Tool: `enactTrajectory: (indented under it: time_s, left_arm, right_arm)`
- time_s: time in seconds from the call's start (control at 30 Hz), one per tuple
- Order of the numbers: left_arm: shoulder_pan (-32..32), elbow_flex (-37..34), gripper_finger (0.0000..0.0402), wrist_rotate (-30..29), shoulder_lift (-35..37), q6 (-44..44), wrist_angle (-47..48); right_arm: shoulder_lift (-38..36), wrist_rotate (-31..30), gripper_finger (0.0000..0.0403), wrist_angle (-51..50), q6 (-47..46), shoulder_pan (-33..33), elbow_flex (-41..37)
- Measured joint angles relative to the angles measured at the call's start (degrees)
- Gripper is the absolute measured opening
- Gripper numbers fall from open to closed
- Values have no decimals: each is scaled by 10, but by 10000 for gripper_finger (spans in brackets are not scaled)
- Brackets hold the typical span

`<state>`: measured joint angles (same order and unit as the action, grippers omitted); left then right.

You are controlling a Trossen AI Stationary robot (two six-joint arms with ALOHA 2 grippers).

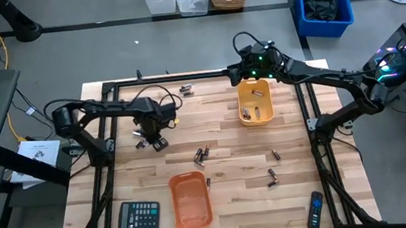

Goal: Sort batteries
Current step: Put the silver battery into the yellow bin

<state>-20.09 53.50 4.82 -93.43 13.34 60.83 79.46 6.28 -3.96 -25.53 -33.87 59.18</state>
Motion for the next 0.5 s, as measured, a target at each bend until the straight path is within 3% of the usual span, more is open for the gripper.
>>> enactTrajectory:
  time_s: [0.17, 0.27, 0.4, 0.5]
  left_arm:
    - [5, 42, 28, 4, 64, 25, 53]
    - [37, 76, 28, 41, 110, 48, 58]
    - [122, 112, 28, 110, 174, 82, -3]
    - [217, 113, 28, 115, 208, 81, -72]
  right_arm:
    - [-1, 3, 190, 24, -2, 0, 0]
    - [-8, 16, 190, 34, -30, 0, 0]
    - [-14, 26, 190, 40, -50, 0, 0]
    - [-14, 33, 190, 43, -55, 0, 0]
